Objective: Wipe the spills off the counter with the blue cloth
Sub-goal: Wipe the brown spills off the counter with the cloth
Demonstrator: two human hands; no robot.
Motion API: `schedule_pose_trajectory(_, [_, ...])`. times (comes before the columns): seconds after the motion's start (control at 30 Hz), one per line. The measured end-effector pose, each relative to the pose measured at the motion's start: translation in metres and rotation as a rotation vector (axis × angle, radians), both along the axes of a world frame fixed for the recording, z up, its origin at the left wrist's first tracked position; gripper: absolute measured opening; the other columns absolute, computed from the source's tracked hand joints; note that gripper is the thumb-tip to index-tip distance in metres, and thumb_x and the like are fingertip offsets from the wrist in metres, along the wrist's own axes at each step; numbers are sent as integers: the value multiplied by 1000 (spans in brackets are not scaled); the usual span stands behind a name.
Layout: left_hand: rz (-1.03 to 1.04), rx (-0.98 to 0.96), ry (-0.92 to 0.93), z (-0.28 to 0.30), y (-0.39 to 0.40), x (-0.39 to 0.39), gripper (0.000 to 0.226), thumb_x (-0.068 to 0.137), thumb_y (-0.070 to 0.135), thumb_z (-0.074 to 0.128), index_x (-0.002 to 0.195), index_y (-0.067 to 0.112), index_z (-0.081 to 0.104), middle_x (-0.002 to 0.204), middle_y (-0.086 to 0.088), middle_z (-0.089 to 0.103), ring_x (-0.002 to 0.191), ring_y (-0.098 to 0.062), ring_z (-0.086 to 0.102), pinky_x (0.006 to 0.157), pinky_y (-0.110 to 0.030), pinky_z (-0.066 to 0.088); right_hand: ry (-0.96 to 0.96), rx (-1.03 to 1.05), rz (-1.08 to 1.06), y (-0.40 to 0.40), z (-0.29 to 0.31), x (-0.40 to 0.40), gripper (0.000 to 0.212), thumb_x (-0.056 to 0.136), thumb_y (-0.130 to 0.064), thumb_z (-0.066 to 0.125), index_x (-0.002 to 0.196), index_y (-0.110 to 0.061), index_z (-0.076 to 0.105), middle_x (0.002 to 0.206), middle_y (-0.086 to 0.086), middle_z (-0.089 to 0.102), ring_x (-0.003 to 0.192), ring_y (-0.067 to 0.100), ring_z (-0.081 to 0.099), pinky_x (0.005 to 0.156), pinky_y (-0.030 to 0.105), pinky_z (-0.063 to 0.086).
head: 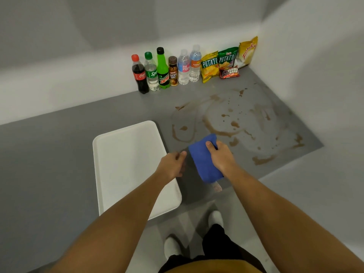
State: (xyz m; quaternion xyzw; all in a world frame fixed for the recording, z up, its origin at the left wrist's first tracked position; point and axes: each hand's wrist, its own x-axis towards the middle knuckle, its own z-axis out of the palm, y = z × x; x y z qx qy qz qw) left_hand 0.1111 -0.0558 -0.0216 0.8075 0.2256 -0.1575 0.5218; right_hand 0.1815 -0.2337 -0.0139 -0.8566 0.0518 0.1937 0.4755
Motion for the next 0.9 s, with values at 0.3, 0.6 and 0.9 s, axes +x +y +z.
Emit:
schedule_pose_trajectory(0.3, [65, 417, -9, -13, -11, 35, 38, 106, 41, 42, 106, 13, 67, 102, -13, 72, 89, -30, 68, 89, -45, 59, 31, -185, 249, -15, -32, 36, 42, 107, -41, 45, 129, -7, 57, 128, 17, 64, 118, 36, 59, 90, 33, 41])
schedule_pose_trajectory(0.6, [95, 532, -117, -22, -41, 45, 23, 104, 29, 46, 111, 15, 64, 107, -8, 66, 81, -20, 57, 75, -32, 47, -520, -802, 549, -38, -45, 24, 67, 99, -47, 52, 151, -8, 34, 145, 17, 45, 126, 33, 50, 97, 43, 48])
schedule_pose_trajectory(0.9, [27, 620, -171, -40, -40, 39, 35, 105, 27, 46, 136, 16, 55, 140, -7, 50, 126, -24, 48, 108, -37, 45, -533, -574, 701, -1, -90, 9, 61, 110, -43, 28, 163, -16, 11, 170, 6, 4, 157, 24, 0, 127, 44, 3])
